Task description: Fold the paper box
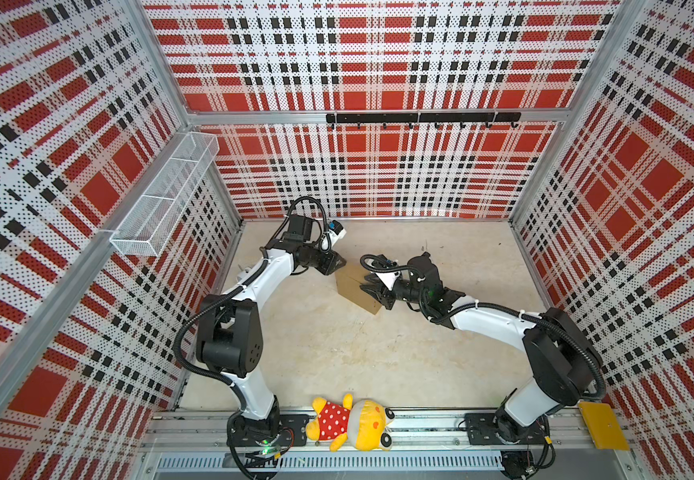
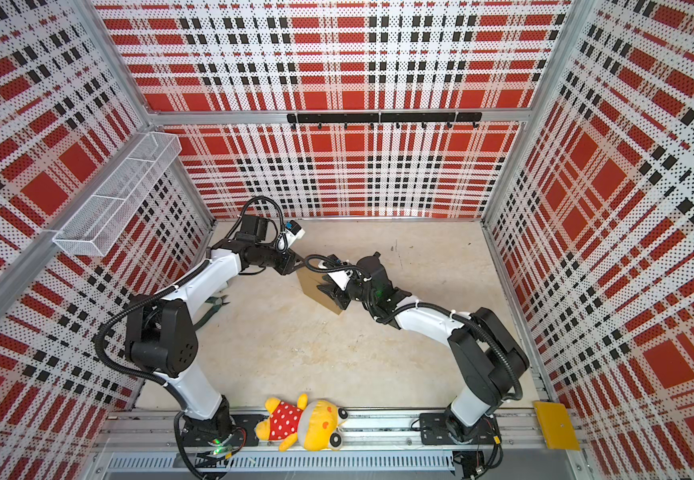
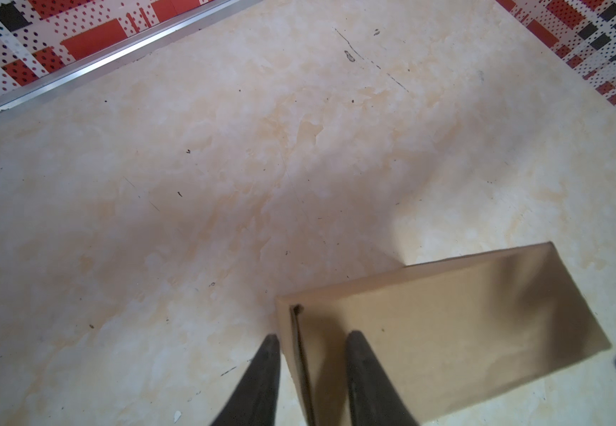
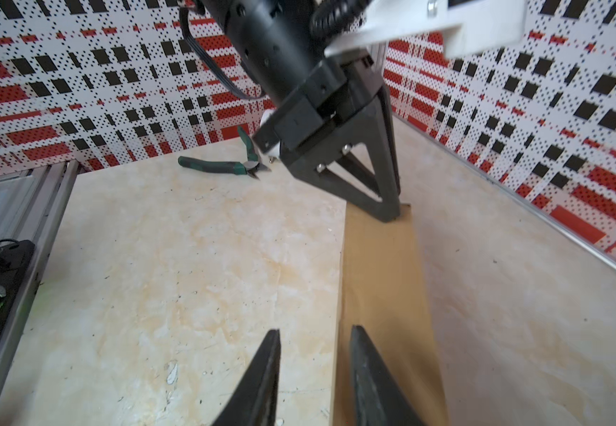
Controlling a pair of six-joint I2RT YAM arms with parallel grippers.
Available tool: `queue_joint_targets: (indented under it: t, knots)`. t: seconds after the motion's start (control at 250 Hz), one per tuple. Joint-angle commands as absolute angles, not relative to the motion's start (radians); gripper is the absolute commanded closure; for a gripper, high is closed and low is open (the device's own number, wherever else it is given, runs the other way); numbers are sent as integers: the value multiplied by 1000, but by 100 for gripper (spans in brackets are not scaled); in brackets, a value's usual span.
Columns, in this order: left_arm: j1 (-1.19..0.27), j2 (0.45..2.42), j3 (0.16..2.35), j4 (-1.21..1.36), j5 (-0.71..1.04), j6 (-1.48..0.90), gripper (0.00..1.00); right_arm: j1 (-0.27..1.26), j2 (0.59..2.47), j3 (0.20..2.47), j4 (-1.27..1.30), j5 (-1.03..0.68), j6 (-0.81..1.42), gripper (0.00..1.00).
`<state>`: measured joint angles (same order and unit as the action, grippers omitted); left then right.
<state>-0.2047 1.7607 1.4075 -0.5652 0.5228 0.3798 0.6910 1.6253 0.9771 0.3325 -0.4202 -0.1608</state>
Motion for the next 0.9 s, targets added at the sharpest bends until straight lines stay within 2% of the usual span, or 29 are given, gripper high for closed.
queue_joint_targets:
  t: [0.0,0.26,0.376,0.896]
  knots:
    - [-216,1807,1376,-670,472,396,66,678,1663,1032,357,-432,-140,72]
    - [-219,1797,1372,-665,474,395,66,671,1771,1158,317,-414,-142,92]
    - [-220,1789,1369,-662,473,397,66,671,1812,1196,304,-435,-147,98]
    - [-219,1799,1367,-658,476,397,66,673,1898,1191,286,-469,-151,98]
